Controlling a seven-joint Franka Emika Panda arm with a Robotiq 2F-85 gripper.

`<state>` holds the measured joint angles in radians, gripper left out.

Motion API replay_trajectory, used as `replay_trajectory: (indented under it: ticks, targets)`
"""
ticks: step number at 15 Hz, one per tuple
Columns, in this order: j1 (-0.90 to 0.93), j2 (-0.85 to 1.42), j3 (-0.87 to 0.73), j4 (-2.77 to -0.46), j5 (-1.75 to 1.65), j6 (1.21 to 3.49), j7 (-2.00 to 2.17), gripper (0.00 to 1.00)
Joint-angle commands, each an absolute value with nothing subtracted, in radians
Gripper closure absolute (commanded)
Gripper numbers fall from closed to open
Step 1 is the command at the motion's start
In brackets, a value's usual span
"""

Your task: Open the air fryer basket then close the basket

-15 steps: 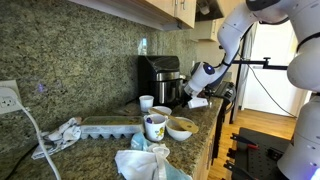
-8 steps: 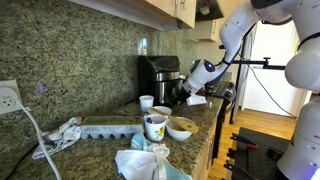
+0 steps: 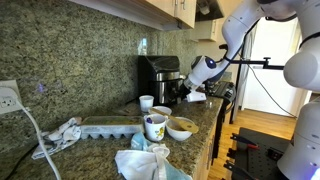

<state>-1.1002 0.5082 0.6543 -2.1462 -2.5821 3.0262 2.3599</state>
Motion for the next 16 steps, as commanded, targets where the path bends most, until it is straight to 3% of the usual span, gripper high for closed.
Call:
replay_trajectory:
  ticks: [1, 16]
  targets:
    - [-1.122, 0.416, 0.675, -2.207, -2.577, 2.997, 2.383, 0.0]
    - [-1.107, 0.3, 0.648, -2.277, -2.486, 3.025, 2.365, 0.0]
